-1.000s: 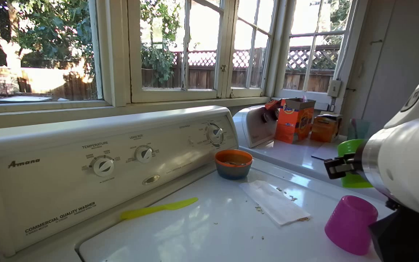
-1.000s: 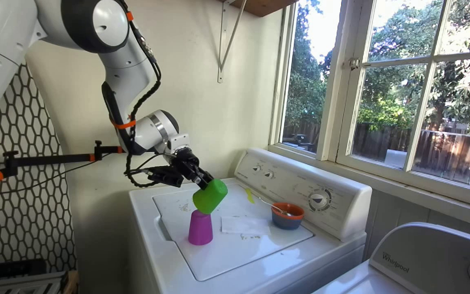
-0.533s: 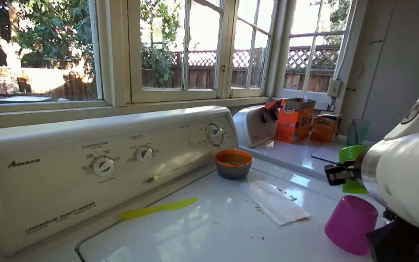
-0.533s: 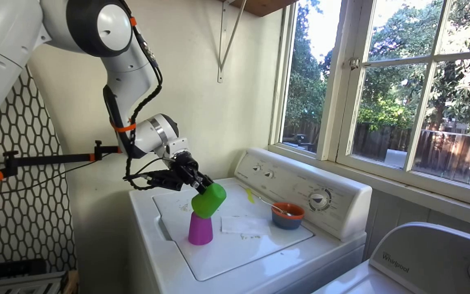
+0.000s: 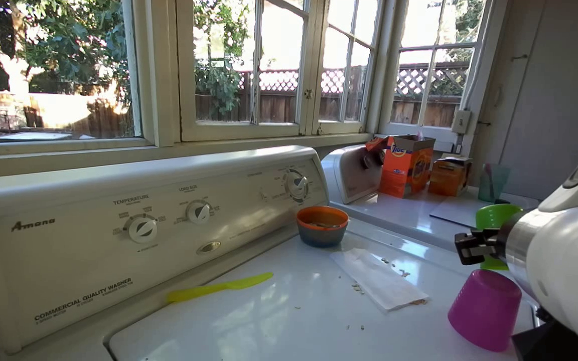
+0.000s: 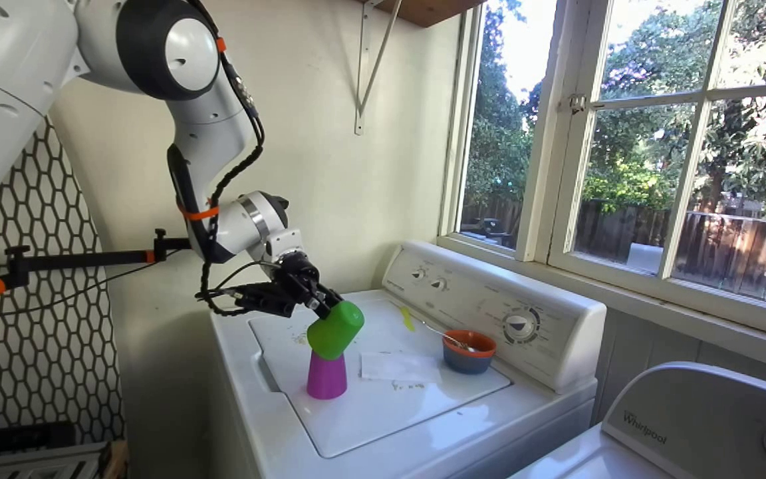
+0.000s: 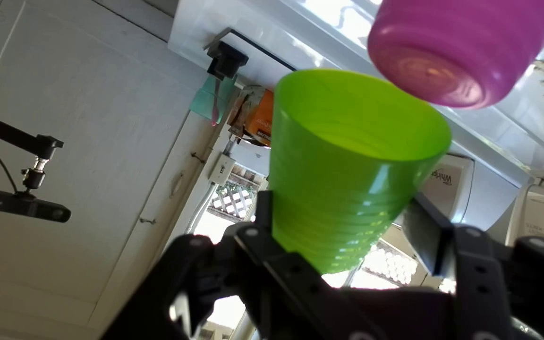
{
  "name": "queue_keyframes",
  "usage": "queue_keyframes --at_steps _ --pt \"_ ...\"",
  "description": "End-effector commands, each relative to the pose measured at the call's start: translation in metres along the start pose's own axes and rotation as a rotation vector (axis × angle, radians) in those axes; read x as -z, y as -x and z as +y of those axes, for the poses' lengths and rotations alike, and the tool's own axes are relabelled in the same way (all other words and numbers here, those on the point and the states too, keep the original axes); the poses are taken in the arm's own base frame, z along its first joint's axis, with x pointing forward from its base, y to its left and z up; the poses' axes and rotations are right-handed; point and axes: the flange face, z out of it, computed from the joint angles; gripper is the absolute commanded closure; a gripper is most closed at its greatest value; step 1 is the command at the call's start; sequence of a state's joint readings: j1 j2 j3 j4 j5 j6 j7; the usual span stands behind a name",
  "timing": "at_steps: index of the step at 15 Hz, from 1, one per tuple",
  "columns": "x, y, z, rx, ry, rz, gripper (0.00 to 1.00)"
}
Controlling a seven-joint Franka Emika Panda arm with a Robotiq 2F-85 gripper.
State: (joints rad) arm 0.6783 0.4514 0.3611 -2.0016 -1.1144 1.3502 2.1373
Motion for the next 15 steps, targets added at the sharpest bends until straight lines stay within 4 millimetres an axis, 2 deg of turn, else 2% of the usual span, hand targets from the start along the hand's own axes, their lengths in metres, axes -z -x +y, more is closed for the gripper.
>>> queue_keyframes --at_steps 1,15 --pt "0.005 0.008 -0.001 -0.008 0.023 0.026 0.55" --pt "0.004 0.017 -0.017 -0.025 0.085 0.03 0.55"
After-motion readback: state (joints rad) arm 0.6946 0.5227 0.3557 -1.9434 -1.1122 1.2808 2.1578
